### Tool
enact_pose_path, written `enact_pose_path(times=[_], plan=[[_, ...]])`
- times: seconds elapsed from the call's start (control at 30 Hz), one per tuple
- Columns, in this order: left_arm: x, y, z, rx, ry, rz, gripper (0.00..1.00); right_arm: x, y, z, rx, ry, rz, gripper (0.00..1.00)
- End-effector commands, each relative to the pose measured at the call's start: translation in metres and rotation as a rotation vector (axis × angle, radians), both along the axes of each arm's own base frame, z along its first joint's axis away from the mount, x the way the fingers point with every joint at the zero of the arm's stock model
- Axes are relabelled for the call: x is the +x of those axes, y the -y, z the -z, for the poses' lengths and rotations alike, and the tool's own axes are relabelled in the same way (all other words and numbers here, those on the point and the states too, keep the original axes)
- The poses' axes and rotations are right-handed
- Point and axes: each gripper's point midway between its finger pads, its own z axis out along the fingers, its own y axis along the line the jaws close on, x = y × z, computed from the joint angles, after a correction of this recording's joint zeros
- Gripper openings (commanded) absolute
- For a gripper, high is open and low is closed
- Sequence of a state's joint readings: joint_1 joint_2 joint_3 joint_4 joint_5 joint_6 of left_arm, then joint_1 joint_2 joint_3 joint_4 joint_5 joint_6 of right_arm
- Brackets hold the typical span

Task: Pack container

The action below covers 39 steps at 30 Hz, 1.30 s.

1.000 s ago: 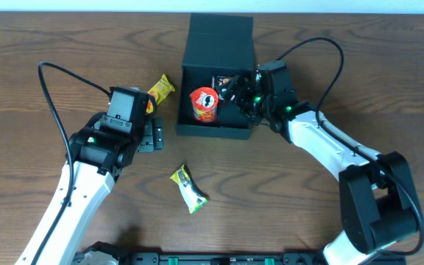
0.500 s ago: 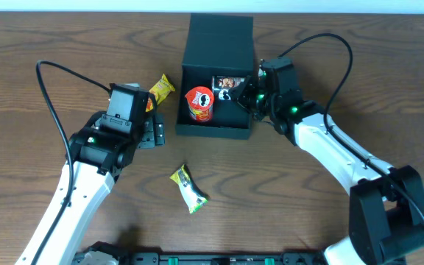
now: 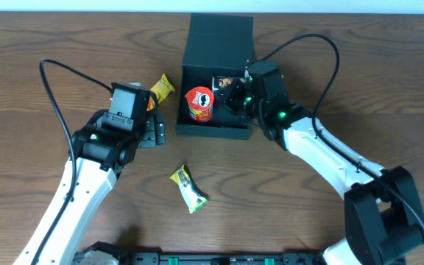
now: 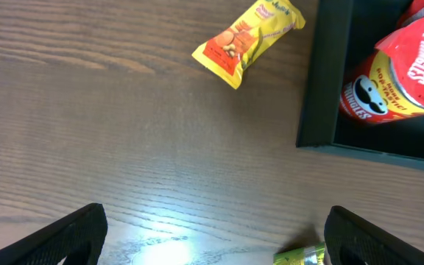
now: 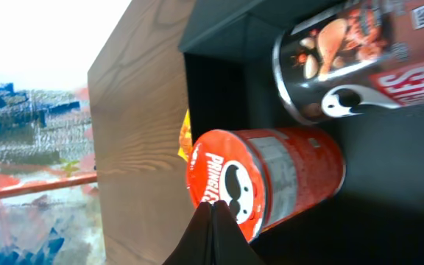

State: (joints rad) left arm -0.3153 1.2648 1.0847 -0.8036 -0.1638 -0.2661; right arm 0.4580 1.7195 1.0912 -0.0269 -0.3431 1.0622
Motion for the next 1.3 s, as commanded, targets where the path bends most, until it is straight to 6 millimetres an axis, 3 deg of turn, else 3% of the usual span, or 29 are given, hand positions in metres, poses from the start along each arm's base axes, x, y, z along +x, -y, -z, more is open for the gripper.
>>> enact_pose_path(times=[0.0,0.57,0.97,1.27], plan=[[0.0,-0.001,0.005,0.001,-0.016,-0.008,0.96,0.002,-0.004,0.006,-0.002,-0.018,0.008,0.01],[0.004,0.0,0.004,-0.003,-0.003,-0.008,0.95,-0.009,-0.014,0.021,-0.028,-0.061,-0.011,0.01],[0.004,0.0,0.004,-0.002,-0.003,-0.009,0.95,-0.002,-0.011,0.036,-0.058,-0.061,0.008,0.01],[0.004,0.0,0.004,-0.002,-0.003,-0.009,0.95,0.001,-0.006,0.037,-0.085,-0.035,0.004,0.01]])
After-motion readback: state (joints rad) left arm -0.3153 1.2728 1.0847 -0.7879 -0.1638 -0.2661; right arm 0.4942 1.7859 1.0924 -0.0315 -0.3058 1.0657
